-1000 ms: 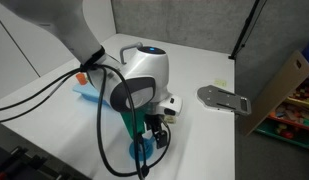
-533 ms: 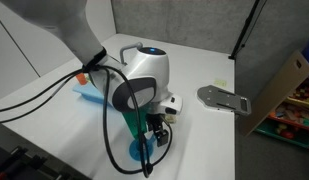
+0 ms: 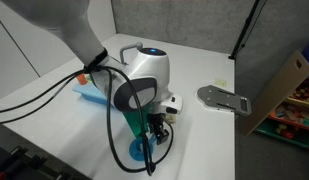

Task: Remove the brush that is in the blue cup which is on the blue saucer plate and put it in the dish drying rack

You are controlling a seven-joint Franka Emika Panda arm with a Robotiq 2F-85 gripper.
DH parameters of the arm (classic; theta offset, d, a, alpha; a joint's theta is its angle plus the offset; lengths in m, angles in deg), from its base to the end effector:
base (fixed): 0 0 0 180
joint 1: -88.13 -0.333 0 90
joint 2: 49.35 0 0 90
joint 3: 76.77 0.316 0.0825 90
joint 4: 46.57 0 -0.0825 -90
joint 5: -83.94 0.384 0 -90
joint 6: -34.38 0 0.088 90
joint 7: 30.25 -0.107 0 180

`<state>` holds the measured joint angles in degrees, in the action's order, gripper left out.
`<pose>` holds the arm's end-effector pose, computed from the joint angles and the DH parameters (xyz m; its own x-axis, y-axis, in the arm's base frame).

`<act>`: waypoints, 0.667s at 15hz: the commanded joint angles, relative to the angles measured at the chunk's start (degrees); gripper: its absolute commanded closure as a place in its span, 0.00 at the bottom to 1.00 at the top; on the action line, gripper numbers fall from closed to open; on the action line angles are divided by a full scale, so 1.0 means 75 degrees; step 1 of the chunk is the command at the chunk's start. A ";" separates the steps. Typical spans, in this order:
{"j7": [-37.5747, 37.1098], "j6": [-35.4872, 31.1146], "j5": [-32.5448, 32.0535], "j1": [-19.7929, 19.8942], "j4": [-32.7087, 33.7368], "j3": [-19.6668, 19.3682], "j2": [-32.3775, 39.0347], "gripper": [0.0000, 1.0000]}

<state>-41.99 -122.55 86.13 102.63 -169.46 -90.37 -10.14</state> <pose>0.4739 -0.2655 0.0817 0.7720 -0.6343 -0.0412 -0.6231 -0.7680 0.1479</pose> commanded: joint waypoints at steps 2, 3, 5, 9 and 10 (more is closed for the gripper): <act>0.0394 -0.0095 0.0126 0.0078 -0.0044 0.0057 -0.0051 0.40; 0.0419 -0.0108 0.0112 0.0066 -0.0078 0.0041 -0.0075 0.44; 0.0417 -0.0120 0.0095 0.0034 -0.0123 0.0004 -0.0101 0.67; 0.0389 -0.0186 0.0066 -0.0008 -0.0246 -0.0059 -0.0161 0.80; 0.0387 -0.0187 0.0066 -0.0010 -0.0261 -0.0065 -0.0173 0.83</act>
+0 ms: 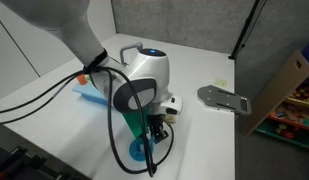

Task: Remove the brush that is in the blue cup which is on the blue saucer plate and put it in the dish drying rack

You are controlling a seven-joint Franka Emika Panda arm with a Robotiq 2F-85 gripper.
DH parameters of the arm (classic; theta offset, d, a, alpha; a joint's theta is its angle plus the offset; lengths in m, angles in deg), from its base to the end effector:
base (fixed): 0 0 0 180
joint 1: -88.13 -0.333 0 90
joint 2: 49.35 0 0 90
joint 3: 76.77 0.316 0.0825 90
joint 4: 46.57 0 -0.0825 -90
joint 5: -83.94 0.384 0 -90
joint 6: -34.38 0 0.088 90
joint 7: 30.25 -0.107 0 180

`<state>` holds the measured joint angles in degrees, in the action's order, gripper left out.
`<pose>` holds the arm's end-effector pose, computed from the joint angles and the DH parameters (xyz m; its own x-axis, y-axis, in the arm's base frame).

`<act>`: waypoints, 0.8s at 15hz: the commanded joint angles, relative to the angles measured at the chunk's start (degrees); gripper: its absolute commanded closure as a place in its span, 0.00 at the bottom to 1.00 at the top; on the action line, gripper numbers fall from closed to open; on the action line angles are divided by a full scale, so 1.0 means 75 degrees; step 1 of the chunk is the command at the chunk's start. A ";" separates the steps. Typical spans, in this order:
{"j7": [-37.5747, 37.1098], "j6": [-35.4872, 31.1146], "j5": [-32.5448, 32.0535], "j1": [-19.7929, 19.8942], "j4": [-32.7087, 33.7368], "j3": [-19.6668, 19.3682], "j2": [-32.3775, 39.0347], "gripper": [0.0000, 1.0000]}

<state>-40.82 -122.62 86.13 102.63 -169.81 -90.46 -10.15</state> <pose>0.4711 -0.2655 0.0803 0.7832 -0.6199 -0.0483 -0.6081 -0.7798 0.1490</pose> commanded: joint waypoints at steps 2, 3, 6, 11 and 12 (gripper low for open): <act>0.0242 -0.0189 0.0062 -0.0012 -0.0284 -0.0064 -0.0241 0.83; 0.0254 -0.0214 0.0057 -0.0015 -0.0352 -0.0072 -0.0312 0.83; 0.0343 -0.0231 0.0004 -0.0043 -0.0703 -0.0117 -0.0694 0.84; 0.0512 -0.0488 -0.0096 -0.0141 -0.1599 -0.0238 -0.1661 0.88; 0.0468 -0.0564 -0.0103 -0.0185 -0.1760 -0.0280 -0.1858 0.88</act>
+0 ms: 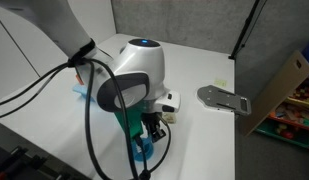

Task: Remove the brush that is in the blue cup which is on the blue saucer plate and put it in the dish drying rack

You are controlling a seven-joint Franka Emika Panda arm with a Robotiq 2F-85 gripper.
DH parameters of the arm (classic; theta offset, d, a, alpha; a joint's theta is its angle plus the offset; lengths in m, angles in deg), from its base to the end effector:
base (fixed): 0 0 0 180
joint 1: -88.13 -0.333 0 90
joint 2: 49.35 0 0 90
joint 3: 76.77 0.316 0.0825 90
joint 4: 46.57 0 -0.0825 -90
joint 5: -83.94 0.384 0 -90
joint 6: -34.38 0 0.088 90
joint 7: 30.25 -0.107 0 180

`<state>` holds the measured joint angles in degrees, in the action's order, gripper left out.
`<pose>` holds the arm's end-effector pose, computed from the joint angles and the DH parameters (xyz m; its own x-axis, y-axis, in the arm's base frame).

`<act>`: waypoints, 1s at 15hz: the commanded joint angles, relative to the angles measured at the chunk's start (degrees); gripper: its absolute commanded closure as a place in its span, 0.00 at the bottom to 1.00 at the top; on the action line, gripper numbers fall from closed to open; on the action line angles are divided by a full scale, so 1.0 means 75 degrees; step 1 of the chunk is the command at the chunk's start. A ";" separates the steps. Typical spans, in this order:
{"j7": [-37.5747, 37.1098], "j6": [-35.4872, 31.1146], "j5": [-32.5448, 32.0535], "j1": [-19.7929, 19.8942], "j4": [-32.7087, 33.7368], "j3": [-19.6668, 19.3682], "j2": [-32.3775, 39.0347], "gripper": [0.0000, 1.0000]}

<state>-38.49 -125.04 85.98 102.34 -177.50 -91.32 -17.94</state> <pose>0.4473 -0.2587 0.1170 0.7980 -0.6025 -0.0146 -0.5965 -0.7931 0.1230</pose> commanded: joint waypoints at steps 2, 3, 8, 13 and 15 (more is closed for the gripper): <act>0.0053 -0.0419 -0.0072 -0.0233 -0.0995 -0.0243 -0.1202 0.88; 0.0034 -0.0459 -0.0064 -0.0275 -0.1105 -0.0267 -0.1396 0.88; -0.0264 -0.0384 -0.0221 -0.0704 -0.1387 -0.0333 -0.2191 0.89; -0.0249 -0.0259 -0.0146 -0.0819 -0.1188 -0.0149 -0.2233 0.90; -0.0260 -0.0236 -0.0152 -0.0850 -0.1187 -0.0123 -0.2276 0.69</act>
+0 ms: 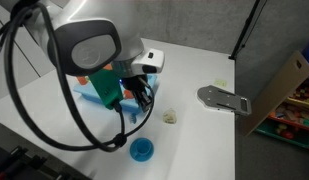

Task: Remove the brush that is in the blue cup which is on the blue saucer plate and put it in the dish drying rack

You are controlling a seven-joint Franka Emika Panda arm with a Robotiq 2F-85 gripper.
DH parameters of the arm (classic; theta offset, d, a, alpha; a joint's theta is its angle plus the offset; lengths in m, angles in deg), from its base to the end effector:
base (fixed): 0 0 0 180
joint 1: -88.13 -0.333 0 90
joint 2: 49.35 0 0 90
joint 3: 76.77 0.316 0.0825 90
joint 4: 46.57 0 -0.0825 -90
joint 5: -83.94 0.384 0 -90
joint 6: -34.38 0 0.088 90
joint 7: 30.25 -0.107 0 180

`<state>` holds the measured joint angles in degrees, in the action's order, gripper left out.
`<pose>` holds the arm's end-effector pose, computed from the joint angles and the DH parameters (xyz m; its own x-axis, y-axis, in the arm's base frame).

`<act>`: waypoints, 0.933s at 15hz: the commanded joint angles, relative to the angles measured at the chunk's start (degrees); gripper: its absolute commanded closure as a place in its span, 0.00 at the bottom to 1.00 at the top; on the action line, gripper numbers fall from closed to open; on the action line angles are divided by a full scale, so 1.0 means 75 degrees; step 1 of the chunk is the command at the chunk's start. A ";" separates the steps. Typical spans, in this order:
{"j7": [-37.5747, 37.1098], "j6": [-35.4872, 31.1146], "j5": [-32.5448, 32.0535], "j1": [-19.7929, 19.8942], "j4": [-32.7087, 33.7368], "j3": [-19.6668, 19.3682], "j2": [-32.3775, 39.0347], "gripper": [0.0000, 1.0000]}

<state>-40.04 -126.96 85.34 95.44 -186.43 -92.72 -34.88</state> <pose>0.4584 -0.2024 0.2176 0.8260 -0.5460 0.1404 -0.5552 -0.8310 0.0345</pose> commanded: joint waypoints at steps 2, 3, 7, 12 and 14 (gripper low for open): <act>-0.0050 0.0017 -0.0063 0.0088 0.0004 0.0056 0.0039 0.69; -0.0049 0.0017 -0.0062 0.0099 0.0004 0.0053 0.0053 0.69; -0.0049 0.0017 -0.0062 0.0098 0.0004 0.0054 0.0054 0.69; -0.0125 0.0091 -0.0107 -0.0017 0.0029 0.0085 -0.0067 0.91; -0.0136 0.0157 -0.0140 -0.0084 0.0055 0.0123 -0.0144 0.91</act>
<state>-40.04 -126.98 85.34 95.26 -186.22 -92.28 -34.40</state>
